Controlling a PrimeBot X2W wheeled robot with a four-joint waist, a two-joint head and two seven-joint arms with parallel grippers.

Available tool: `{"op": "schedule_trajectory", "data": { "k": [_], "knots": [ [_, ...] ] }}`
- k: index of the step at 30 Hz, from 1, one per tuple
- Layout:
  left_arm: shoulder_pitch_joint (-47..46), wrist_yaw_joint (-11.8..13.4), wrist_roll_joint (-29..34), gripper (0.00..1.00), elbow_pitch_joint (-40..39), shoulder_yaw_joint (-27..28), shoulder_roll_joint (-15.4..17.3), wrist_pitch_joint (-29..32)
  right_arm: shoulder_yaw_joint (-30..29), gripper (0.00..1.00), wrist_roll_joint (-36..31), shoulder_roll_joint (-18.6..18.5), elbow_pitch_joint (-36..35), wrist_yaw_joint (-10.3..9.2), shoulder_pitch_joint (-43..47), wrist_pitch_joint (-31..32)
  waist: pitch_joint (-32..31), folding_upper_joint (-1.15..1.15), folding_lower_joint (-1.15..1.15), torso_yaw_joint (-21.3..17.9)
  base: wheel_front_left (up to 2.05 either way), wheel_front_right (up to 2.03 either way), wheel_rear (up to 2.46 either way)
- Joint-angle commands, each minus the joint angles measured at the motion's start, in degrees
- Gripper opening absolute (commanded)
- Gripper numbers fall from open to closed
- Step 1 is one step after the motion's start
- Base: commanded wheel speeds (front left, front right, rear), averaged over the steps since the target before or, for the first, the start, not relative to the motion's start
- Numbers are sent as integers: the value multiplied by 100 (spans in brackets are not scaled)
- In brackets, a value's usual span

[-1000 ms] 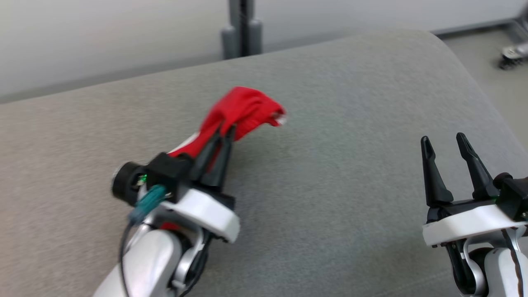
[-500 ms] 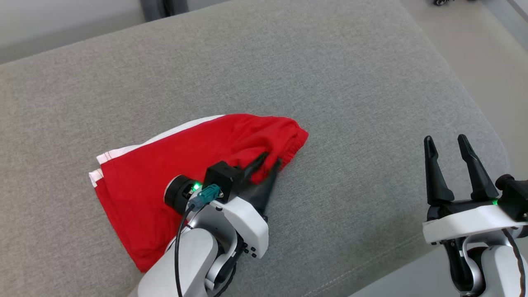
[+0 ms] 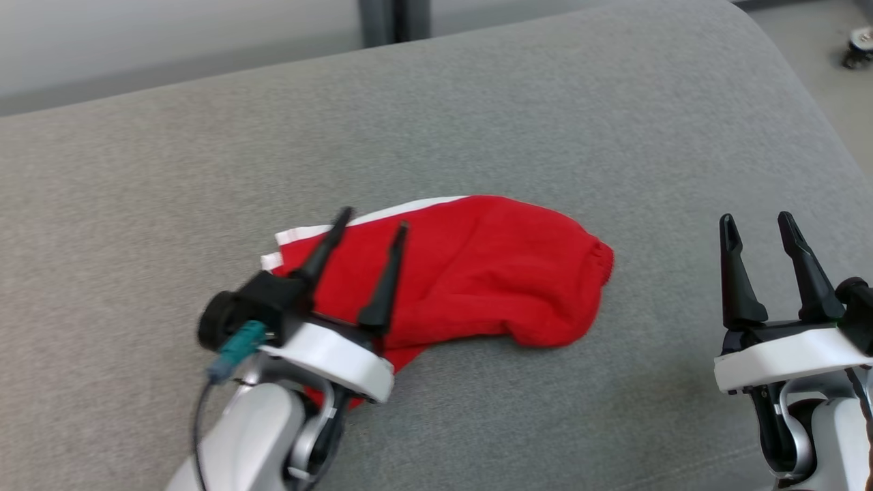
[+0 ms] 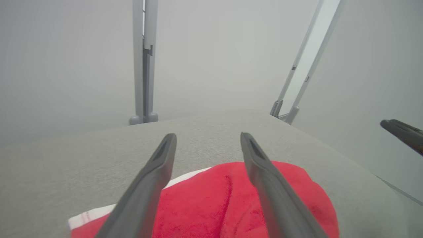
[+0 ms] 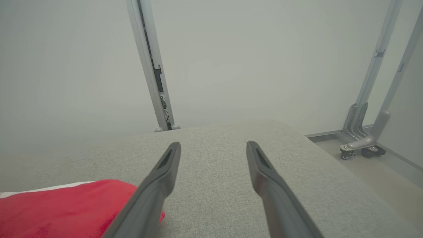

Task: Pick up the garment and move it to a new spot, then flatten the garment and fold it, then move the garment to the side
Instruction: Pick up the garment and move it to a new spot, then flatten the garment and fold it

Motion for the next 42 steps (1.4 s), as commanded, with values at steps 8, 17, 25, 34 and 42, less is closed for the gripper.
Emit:
{"op": "schedule_trajectory", "data": {
  "k": [8,17,25,34,42],
  "knots": [
    [625,634,-313,100,-413,1100,658,-300,-101,100,-197,-28,-109,-2,154,216,-486,0,0,775,0,0,0],
    [1249,810,-550,100,-585,1643,1122,-328,-110,100,-298,-27,-194,-2,394,387,-822,0,0,1033,0,0,0],
    [1744,860,-602,100,-732,1630,1332,-130,-48,100,-288,-27,-237,-2,686,498,-1122,0,0,1045,0,0,0],
    [2021,958,-631,100,-923,1582,1402,17,-37,100,-249,-27,-339,-2,934,557,-1294,0,0,1029,0,0,0],
    [2054,1011,-636,100,-1013,1527,1433,128,-42,100,-250,-26,-442,-2,955,577,-1284,0,0,1054,0,0,0]
  ]
}}
